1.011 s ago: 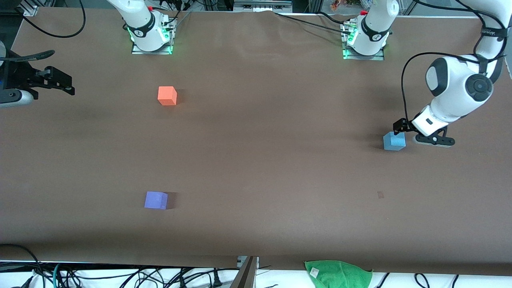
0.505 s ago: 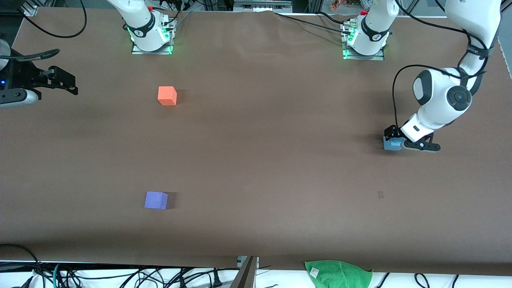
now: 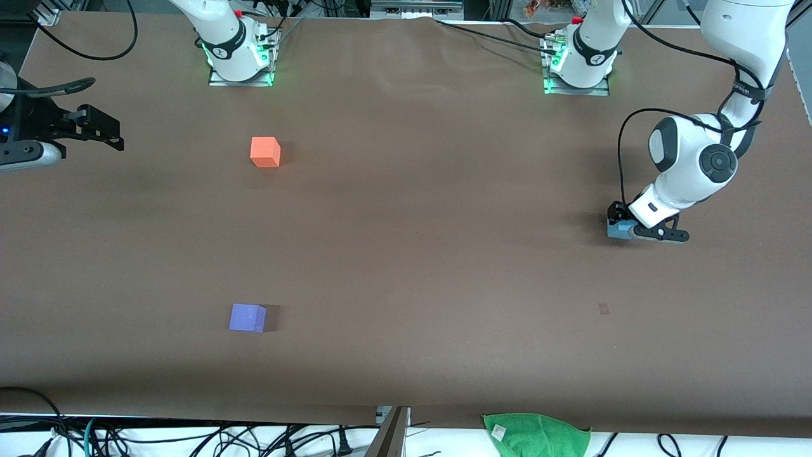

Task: Place blue block between orange and purple blocks
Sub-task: 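Lower the left gripper onto the light-blue cube and close it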

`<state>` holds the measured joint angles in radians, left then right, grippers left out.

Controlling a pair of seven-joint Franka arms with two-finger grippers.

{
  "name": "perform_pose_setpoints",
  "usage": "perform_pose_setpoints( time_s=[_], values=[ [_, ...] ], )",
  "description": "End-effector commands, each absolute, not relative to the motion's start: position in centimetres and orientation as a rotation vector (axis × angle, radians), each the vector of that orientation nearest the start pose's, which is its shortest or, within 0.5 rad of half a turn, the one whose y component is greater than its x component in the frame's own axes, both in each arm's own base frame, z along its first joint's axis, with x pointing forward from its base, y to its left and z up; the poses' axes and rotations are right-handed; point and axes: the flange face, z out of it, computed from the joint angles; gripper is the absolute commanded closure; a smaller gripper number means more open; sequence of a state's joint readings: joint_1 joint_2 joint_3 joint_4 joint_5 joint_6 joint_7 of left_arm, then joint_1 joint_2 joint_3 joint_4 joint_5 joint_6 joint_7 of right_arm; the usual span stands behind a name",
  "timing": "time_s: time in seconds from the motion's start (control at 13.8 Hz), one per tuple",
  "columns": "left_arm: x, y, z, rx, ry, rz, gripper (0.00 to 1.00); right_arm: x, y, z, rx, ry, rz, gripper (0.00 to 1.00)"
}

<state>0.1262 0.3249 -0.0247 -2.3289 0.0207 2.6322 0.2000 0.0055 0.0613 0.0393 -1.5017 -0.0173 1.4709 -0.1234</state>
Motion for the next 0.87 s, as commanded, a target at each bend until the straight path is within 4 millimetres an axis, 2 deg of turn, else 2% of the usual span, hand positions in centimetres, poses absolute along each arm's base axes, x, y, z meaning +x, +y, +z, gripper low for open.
perform_pose_setpoints(
  time_s=[0.0,0.07,0.43,0.72,0.79],
  values=[
    [52.0,5.4,19.7,-3.138,0.193,0.016,0.78,56.2,2.5,62.0,-3.126,-0.286,0.130,0.00],
    [52.1,5.3,19.9,-3.137,0.195,0.012,0.84,56.2,2.5,62.0,-3.126,-0.286,0.128,0.00],
    [54.0,5.2,23.0,-3.134,0.201,-0.002,0.88,56.2,2.6,62.0,-3.126,-0.288,0.130,0.00],
    [58.3,5.1,29.1,-3.140,0.212,0.132,0.89,56.3,2.5,62.0,-3.127,-0.283,0.118,0.00],
    [59.2,4.4,30.4,-3.139,0.226,0.161,0.89,56.3,2.5,62.0,-3.127,-0.283,0.118,0.00]
  ],
)
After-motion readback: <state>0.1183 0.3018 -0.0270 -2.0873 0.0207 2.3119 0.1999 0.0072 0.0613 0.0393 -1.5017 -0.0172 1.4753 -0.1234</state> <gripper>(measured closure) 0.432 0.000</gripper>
